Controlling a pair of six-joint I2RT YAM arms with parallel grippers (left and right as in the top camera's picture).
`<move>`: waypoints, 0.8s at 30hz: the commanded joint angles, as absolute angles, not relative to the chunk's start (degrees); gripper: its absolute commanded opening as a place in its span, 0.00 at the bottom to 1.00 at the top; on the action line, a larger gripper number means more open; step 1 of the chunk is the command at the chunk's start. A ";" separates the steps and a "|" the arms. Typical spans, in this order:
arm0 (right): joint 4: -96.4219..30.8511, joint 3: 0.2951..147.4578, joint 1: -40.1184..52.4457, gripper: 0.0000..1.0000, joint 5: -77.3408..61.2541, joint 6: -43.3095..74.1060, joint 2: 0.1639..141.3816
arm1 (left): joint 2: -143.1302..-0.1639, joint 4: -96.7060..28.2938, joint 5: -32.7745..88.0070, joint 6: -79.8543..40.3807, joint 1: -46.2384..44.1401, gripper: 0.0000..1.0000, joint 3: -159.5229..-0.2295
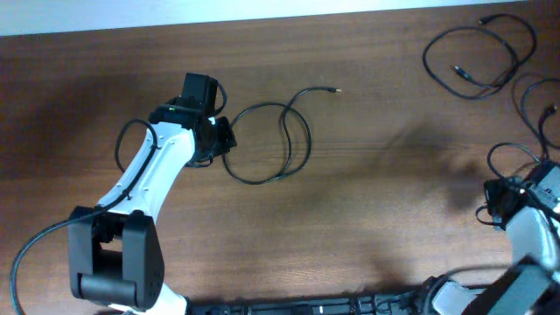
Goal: Untangle cables
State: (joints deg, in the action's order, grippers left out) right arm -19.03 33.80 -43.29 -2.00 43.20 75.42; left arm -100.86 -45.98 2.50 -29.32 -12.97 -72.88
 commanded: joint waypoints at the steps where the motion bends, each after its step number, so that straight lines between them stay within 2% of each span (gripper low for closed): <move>1: -26.39 40.05 -43.13 0.04 -3.40 38.74 65.12 | -100.36 -45.89 1.67 -28.60 -13.13 0.14 -73.19; 6: -43.44 53.95 -43.13 0.04 3.95 30.28 49.36 | -100.38 -45.67 1.65 -28.60 -13.13 0.13 -73.19; 14: -43.86 62.85 -43.13 0.04 11.84 24.38 39.99 | -100.36 -45.36 1.65 -28.60 -13.13 0.14 -73.19; 18: -42.76 63.00 -43.13 0.04 16.12 23.73 42.72 | -100.36 -43.81 1.65 -28.60 -13.15 0.14 -73.19; 22: -40.10 63.00 -43.13 0.04 25.28 21.98 54.02 | -100.38 -43.55 1.65 -28.60 -13.15 0.15 -73.19; 24: -34.59 63.02 -43.13 0.04 26.33 16.62 63.31 | -100.36 -43.53 1.65 -28.60 -13.13 0.15 -73.19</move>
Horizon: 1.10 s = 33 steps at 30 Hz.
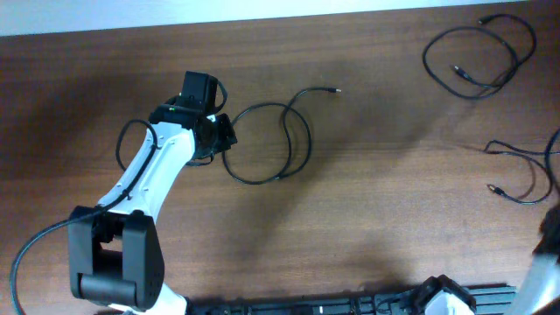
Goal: Untangle cables
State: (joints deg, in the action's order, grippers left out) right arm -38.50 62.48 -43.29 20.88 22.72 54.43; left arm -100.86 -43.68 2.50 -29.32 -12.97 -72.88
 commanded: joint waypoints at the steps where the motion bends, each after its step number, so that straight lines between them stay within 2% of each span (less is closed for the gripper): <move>1: -32.64 63.09 -43.13 0.04 26.15 13.67 68.45 | -100.38 -43.62 1.65 -28.60 -13.13 0.15 -73.19; 10: -23.88 63.09 -43.24 0.04 26.20 13.50 96.86 | -100.38 -43.55 1.67 -28.62 -13.30 0.16 -73.19; 13: -20.80 63.09 -43.24 0.14 26.20 13.45 100.01 | -100.38 -43.57 1.76 -28.62 -13.41 0.15 -73.19; 14: -19.64 63.09 -43.24 0.21 26.15 12.64 100.05 | -100.38 -43.57 1.74 -28.62 -13.41 0.14 -73.19; 15: -18.17 63.16 -43.22 0.38 26.17 11.49 100.01 | -100.38 -43.57 1.72 -28.62 -13.41 0.14 -73.19; 17: -18.11 65.19 -43.13 0.98 26.17 6.15 100.01 | -100.38 -43.55 1.72 -28.62 -13.41 0.14 -73.19; 23: -30.74 73.67 -43.07 0.99 21.96 4.75 98.15 | -100.36 -43.55 2.20 -28.62 -13.41 0.14 -73.19; 26: -37.17 75.79 -42.57 0.99 4.67 4.75 96.36 | -100.36 -43.51 3.57 -28.53 -13.41 0.14 -73.19; 28: -41.06 75.75 -41.21 0.98 -16.71 4.93 96.14 | -100.33 -43.59 3.64 -25.04 -12.78 0.06 -73.28; 29: -42.17 75.61 -40.40 0.99 -23.66 4.91 96.36 | -100.18 -43.90 3.64 -23.62 -12.32 0.11 -73.36; 30: -43.48 75.22 -38.35 0.98 -32.62 4.91 96.53 | -99.88 -44.51 3.64 -23.00 -11.64 0.23 -73.60; 32: -44.71 74.78 -33.19 0.99 -39.46 4.91 96.60 | -98.70 -45.54 3.62 -22.98 -10.26 0.39 -74.15; 33: -45.60 74.78 -27.38 0.99 -40.03 4.89 96.60 | -97.06 -45.69 3.62 -23.00 -8.88 0.63 -74.22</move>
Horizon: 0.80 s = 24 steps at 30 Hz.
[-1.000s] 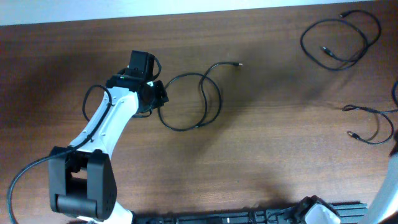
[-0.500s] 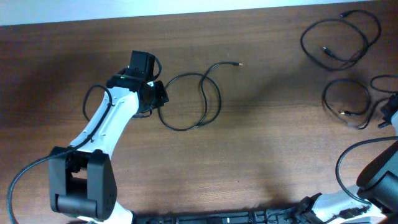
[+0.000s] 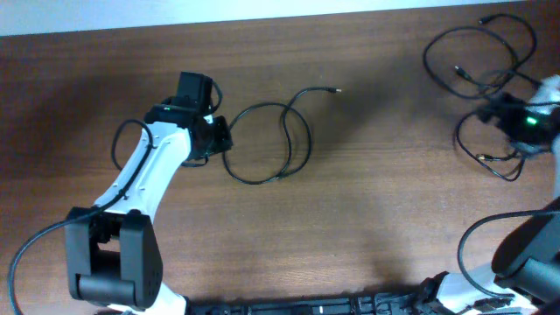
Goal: Untangle cables
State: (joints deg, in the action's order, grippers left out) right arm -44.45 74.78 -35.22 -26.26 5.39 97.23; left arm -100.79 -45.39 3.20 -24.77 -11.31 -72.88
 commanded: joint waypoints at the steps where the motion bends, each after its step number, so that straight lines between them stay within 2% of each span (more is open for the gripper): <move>1: -45.63 74.78 -23.07 0.98 -39.59 4.73 96.73 | -96.14 -45.67 3.62 -23.00 -7.97 0.72 -74.22; 2: -45.23 74.78 -19.90 0.99 -38.81 4.71 96.82 | -95.26 -45.71 3.62 -23.00 -6.94 0.88 -74.22; 3: -44.27 74.78 -15.29 0.99 -36.21 4.71 97.01 | -94.32 -45.98 3.62 -23.00 -5.65 0.99 -74.22; 8: -36.14 74.78 6.61 0.99 -20.71 4.71 99.92 | -89.82 -50.54 3.62 -23.00 1.63 0.99 -74.22; 10: -31.42 74.78 15.86 0.99 -9.85 4.71 102.98 | -88.99 -53.10 3.62 -23.03 4.60 0.99 -74.22; 14: -22.41 74.78 25.69 0.98 -1.21 4.71 109.49 | -89.01 -56.07 3.60 -23.03 7.16 0.99 -74.19; 20: -16.08 74.78 28.23 0.99 -0.56 4.69 116.90 | -89.01 -56.07 3.62 -23.03 7.16 0.99 -74.19; 23: -15.18 74.78 28.12 0.99 3.99 4.69 119.37 | -89.01 -56.07 3.62 -23.03 7.16 0.99 -74.19; 24: -15.55 74.78 28.12 0.94 3.86 4.71 119.55 | -89.01 -56.07 3.62 -23.03 7.16 0.99 -74.19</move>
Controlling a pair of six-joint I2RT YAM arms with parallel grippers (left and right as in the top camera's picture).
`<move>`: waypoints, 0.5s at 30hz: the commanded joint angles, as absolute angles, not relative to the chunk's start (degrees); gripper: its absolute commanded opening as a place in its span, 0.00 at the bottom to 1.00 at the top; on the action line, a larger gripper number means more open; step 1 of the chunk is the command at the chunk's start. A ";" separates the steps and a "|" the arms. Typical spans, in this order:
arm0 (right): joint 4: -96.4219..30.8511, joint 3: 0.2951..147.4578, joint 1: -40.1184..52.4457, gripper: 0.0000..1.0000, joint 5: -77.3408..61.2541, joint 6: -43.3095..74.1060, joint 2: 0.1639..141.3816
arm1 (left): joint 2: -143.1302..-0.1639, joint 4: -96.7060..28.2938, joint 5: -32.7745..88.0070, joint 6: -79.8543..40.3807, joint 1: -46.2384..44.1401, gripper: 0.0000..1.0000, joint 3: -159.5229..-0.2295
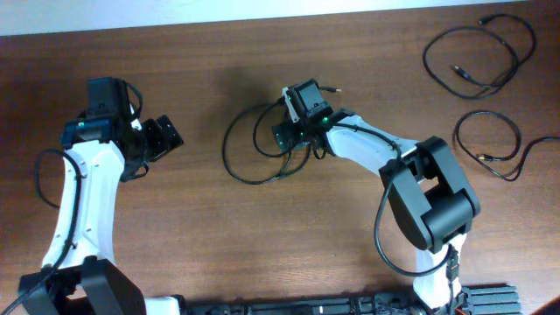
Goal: Untangle cables
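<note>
A thin black cable (248, 180) lies in overlapping loops at the middle of the table, its plug end (335, 88) pointing right. My right gripper (282, 138) is down on the loops' right half, where the strands cross; its body hides the jaws, so I cannot tell whether it grips the cable. My left gripper (164, 136) hovers to the left of the loops, apart from the cable, with nothing seen between its fingers.
Two more black cables lie at the right: a big coil (477, 52) in the far right corner and a smaller loop (488, 144) below it, trailing off the right edge. The table's far edge runs along the top.
My right gripper was over the small cable at the far right and is now on the middle loops. My left gripper has left the loops' left edge and moved left. The loops have shifted slightly.
At first my left gripper stood at the loops' left edge and my right arm was at the right edge by a cable. Then the right arm was almost out of view, then over that cable higher up. That cable now lies free; the right gripper is at the middle.
</note>
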State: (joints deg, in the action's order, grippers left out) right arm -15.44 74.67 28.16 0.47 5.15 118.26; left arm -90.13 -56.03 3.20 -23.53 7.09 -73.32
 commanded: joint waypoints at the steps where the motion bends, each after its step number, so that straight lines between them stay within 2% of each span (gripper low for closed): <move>1: -16.49 74.78 28.25 0.72 3.44 4.71 119.55 | -89.01 -56.07 3.62 -23.03 7.16 0.99 -74.19; 2: -18.39 74.78 28.49 0.42 3.51 4.69 119.55 | -89.01 -56.07 3.62 -23.03 7.14 0.99 -74.19; 3: -19.55 74.78 28.49 0.20 3.51 4.71 119.55 | -89.01 -56.07 3.62 -23.03 7.16 0.99 -74.19; 4: -21.43 74.78 28.45 0.04 3.51 4.71 119.55 | -89.01 -56.07 3.62 -23.03 7.16 0.99 -74.19; 7: -26.68 76.14 28.01 0.04 3.53 4.93 116.95 | -89.01 -56.07 3.62 -23.03 7.16 0.99 -74.19; 11: -33.98 81.21 22.74 0.04 3.68 4.56 102.43 | -89.01 -56.07 3.62 -23.03 7.16 0.99 -74.19; 12: -34.09 81.43 21.12 0.04 2.46 1.26 99.09 | -89.01 -56.07 3.62 -23.03 7.16 0.99 -74.19; 13: -34.79 81.43 19.07 0.04 -0.23 -9.30 95.50 | -89.01 -56.07 3.60 -23.03 7.14 0.99 -74.19; 15: -37.56 81.43 16.23 0.04 -0.40 -22.09 92.75 | -89.01 -56.07 3.62 -23.03 7.16 0.99 -74.19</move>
State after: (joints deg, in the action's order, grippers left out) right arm -35.24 80.71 18.87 1.41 -4.80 96.36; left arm -90.11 -56.05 3.20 -23.55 7.09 -73.32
